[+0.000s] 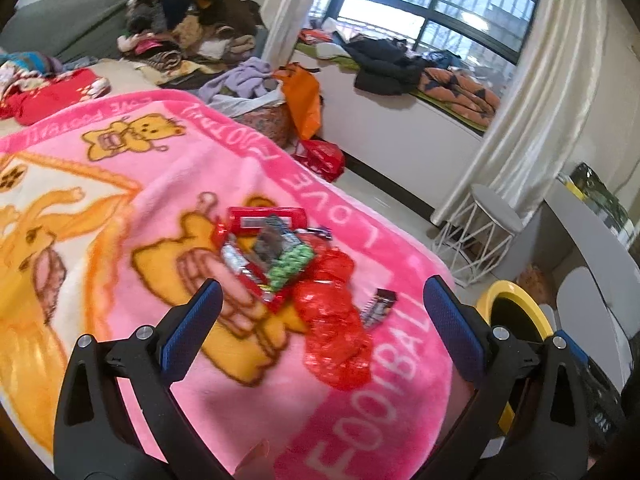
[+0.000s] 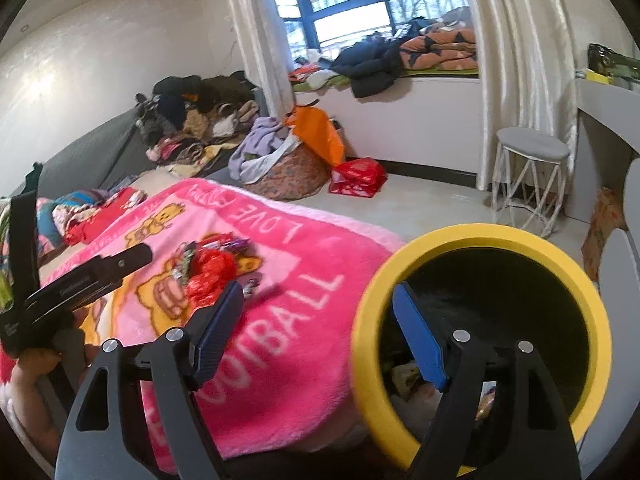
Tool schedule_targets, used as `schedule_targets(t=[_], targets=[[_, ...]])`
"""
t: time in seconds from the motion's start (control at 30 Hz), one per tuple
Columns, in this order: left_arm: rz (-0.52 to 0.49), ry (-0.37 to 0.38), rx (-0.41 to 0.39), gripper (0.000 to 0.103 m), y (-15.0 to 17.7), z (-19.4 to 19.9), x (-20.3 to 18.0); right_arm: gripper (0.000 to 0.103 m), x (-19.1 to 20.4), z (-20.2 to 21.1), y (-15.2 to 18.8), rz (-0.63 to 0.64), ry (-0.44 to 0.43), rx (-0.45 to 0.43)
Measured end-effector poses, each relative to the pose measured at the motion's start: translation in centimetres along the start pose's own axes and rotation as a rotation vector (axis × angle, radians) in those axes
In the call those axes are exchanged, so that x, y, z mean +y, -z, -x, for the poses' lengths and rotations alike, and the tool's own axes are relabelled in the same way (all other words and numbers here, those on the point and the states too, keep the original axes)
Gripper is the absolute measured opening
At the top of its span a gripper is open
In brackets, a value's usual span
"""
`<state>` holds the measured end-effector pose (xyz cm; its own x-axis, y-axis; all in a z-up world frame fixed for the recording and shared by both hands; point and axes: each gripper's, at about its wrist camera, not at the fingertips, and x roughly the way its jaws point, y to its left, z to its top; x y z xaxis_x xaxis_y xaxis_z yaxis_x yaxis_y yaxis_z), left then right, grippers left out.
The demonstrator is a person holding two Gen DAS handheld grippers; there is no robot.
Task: Collect trash
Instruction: 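Move both tools back toward the red wrappers on the blanket, then grasp the red snack wrapper with the left tool while the right tool grasps the red candy bag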
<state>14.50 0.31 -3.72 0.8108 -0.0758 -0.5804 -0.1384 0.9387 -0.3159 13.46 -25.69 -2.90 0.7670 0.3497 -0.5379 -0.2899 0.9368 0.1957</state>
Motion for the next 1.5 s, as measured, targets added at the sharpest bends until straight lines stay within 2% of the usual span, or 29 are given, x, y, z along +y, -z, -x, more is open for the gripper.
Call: schedule_targets(t=[0.3, 0.63, 0.7, 0.73, 0.8, 0.9, 1.0, 1.1, 1.2, 1.27, 1.37, 1.5], targets=[[0.083, -0.062, 0.005, 0.092, -0.3, -0.4, 3.9, 0.075, 5.1, -2.5, 0.4, 0.088, -0.081, 0.066], [0.15, -0.099, 0.023, 0.092, -0.1, -1.2, 7.6, 0.074, 8.6, -5.8, 1.8, 0.1, -0.127, 0.166], [0.161, -0.093, 0.029, 0.087, -0.1, -1.6, 8.0, 0.073, 8.8, -6.5, 1.9, 0.093, -0.126, 0.188], [0.166, -0.089, 0.035, 0.084, -0.1, -1.9, 8.1, 0.07, 8.9, -6.9, 1.9, 0.09, -0.124, 0.201], [0.178, -0.078, 0.05, 0.074, -0.1, -2.5, 8.4, 0.067, 9.0, -8.0, 1.7, 0.069, -0.117, 0.234], [0.197, -0.059, 0.077, 0.061, -0.2, -3.6, 8.8, 0.058, 8.8, -9.3, 1.7, 0.025, -0.119, 0.27], [0.208, -0.041, 0.104, 0.052, -0.1, -4.6, 9.0, 0.048, 8.9, -10.6, 2.0, 0.01, -0.109, 0.321], [0.219, -0.023, 0.125, 0.045, -0.3, -5.7, 9.1, 0.042, 8.8, -11.4, 2.3, -0.008, -0.116, 0.356], [0.249, 0.009, 0.144, 0.044, -0.4, -6.7, 9.0, 0.035, 8.5, -12.0, 2.6, -0.026, -0.123, 0.389], [0.266, 0.022, 0.152, 0.044, -0.5, -7.4, 9.0, 0.026, 8.4, -12.4, 2.9, -0.038, -0.132, 0.413], [0.319, 0.049, 0.172, 0.039, -0.5, -8.4, 9.4, 0.016, 8.0, -12.4, 2.9, -0.05, -0.153, 0.419], [0.37, 0.058, 0.2, 0.029, -0.6, -9.5, 9.9, 0.01, 8.0, -11.8, 2.8, -0.055, -0.178, 0.403]])
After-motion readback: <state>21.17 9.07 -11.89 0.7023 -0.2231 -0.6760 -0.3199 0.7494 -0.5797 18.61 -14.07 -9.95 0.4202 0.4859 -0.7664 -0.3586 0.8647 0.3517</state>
